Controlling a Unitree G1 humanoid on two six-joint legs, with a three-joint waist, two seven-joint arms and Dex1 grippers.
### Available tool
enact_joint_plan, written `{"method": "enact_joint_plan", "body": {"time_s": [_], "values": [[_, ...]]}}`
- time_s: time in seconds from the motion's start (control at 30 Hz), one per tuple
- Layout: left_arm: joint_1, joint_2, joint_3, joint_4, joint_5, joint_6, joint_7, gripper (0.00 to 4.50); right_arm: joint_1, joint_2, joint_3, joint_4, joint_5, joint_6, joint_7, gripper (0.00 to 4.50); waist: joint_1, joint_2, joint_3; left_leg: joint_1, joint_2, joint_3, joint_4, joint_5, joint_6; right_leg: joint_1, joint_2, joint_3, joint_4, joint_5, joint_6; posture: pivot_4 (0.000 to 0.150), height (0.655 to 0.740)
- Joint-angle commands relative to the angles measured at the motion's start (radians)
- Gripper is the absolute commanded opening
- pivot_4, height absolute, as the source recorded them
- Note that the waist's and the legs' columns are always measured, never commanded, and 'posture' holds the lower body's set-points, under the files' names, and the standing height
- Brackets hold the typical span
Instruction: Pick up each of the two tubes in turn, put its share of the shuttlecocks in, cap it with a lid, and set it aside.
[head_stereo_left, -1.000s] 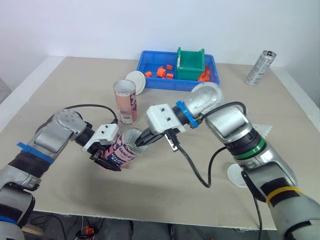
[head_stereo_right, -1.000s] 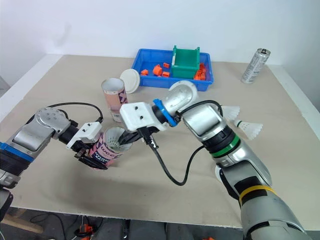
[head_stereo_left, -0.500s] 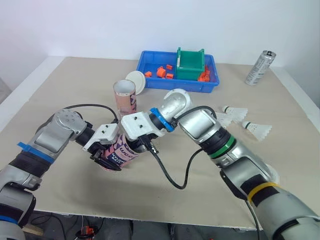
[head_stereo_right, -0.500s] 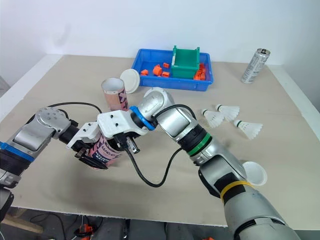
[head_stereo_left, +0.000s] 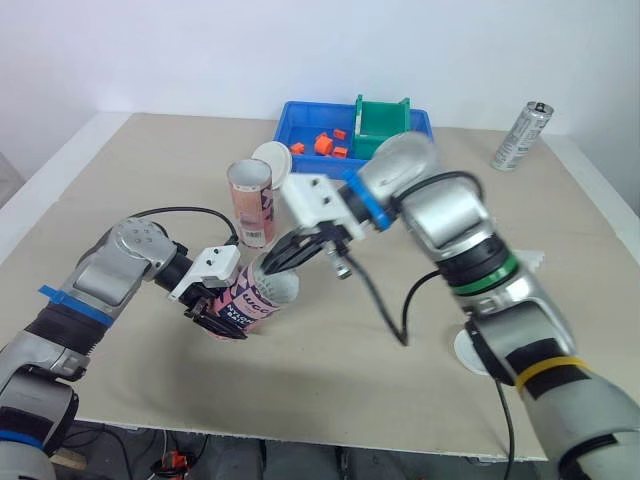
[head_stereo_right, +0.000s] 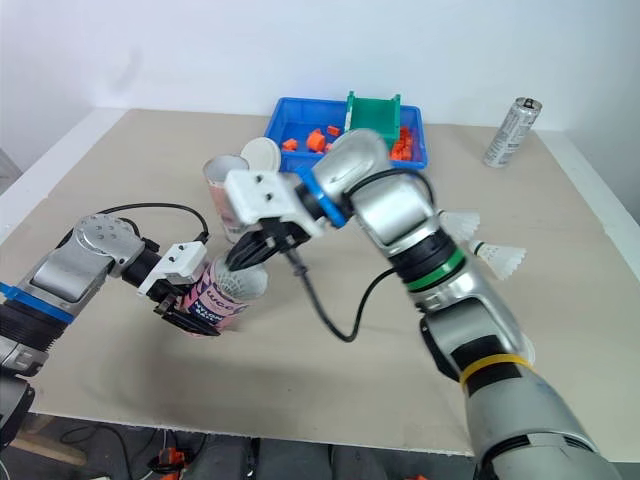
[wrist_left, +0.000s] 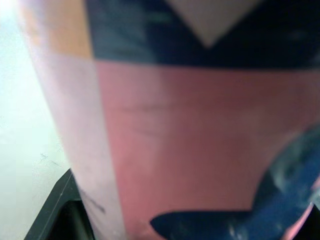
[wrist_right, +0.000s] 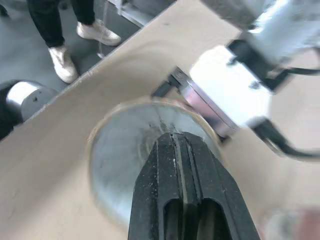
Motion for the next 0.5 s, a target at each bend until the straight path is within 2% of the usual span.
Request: {"method": "enact_joint_plan", "body": {"time_s": [0.03, 0.17, 0.3, 0.4, 0.5], "values": [[0.005, -0.01, 0.021, -0.01, 0.01, 0.0, 0.002, 3.21, -0.021, -0.054, -0.054, -0.038, 0.033, -0.004, 0.044, 0.05, -0.003, 0.0, 0.0, 0.0, 0.0, 0.0, 0.0, 0.0, 0.0, 0.0, 0.0, 0.0, 0.0, 0.0, 0.0, 0.15, 0.7355], [0.014, -0.035, 0.071, -0.025, -0.007, -0.02, 0.014, 3.21, 0.013, -0.156, -0.136, -0.043, 0.048, -0.027, 0.005, 0.05, -0.002, 0.0, 0.001, 0.0, 0.0, 0.0, -0.001, 0.0, 0.0, 0.0, 0.0, 0.0, 0.0, -0.001, 0.0, 0.15, 0.7355], [0.036, -0.105, 0.169, -0.086, -0.11, 0.017, 0.061, 3.21, 0.112, -0.304, -0.254, -0.054, 0.067, 0.034, -0.047, 0.05, 0.001, -0.003, 0.003, -0.002, 0.0, 0.0, -0.001, 0.0, 0.0, 0.0, -0.001, -0.001, -0.001, -0.001, 0.0, 0.15, 0.7355], [0.068, -0.154, 0.212, -0.136, -0.171, 0.071, 0.095, 3.21, 0.222, -0.427, -0.293, -0.053, 0.055, 0.054, -0.045, 0.96, 0.002, -0.004, 0.003, -0.003, 0.0, -0.001, -0.001, -0.001, -0.001, 0.0, -0.001, -0.002, -0.003, 0.0, 0.001, 0.15, 0.7355], [0.102, -0.195, 0.217, -0.163, -0.2, 0.121, 0.117, 3.21, 0.306, -0.511, -0.277, -0.04, 0.032, 0.026, -0.012, 2.31, -0.005, -0.002, 0.004, -0.003, -0.001, -0.001, -0.001, -0.002, 0.001, 0.0, -0.001, -0.001, -0.004, 0.001, 0.003, 0.15, 0.7355]]}}
